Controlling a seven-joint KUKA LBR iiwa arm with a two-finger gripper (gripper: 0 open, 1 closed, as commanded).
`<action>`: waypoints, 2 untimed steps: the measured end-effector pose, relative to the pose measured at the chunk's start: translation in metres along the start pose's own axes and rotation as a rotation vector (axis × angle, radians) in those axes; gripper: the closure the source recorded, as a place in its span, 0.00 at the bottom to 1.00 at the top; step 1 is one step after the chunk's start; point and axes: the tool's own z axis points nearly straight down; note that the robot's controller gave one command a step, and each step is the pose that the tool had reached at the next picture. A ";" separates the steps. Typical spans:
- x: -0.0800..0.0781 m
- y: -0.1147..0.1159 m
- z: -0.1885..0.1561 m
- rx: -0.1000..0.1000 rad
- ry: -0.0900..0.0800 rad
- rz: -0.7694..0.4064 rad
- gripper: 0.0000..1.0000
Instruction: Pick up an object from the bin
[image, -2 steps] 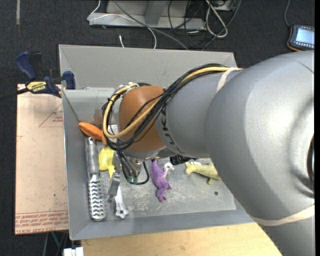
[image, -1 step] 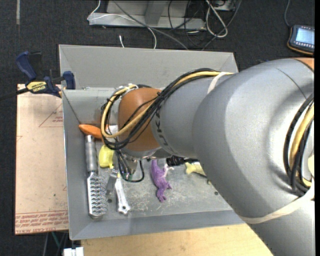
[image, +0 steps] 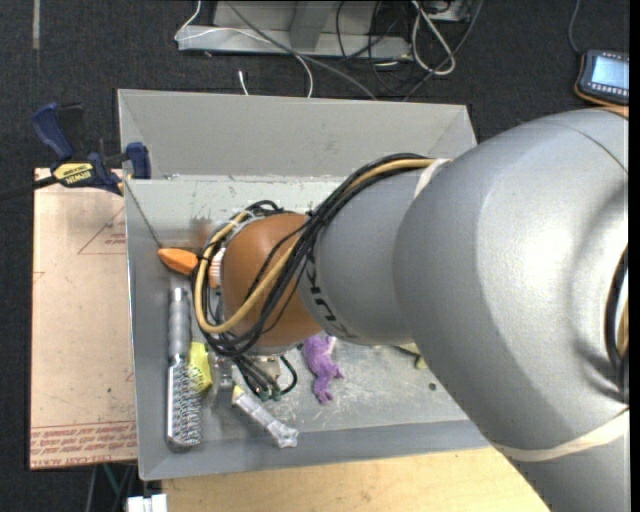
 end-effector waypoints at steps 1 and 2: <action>0.000 0.000 0.000 0.000 0.000 0.000 1.00; 0.000 -0.001 -0.007 0.000 0.000 0.002 1.00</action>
Offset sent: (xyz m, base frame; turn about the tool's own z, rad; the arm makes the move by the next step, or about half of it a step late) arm 0.0000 0.0000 0.0190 0.0004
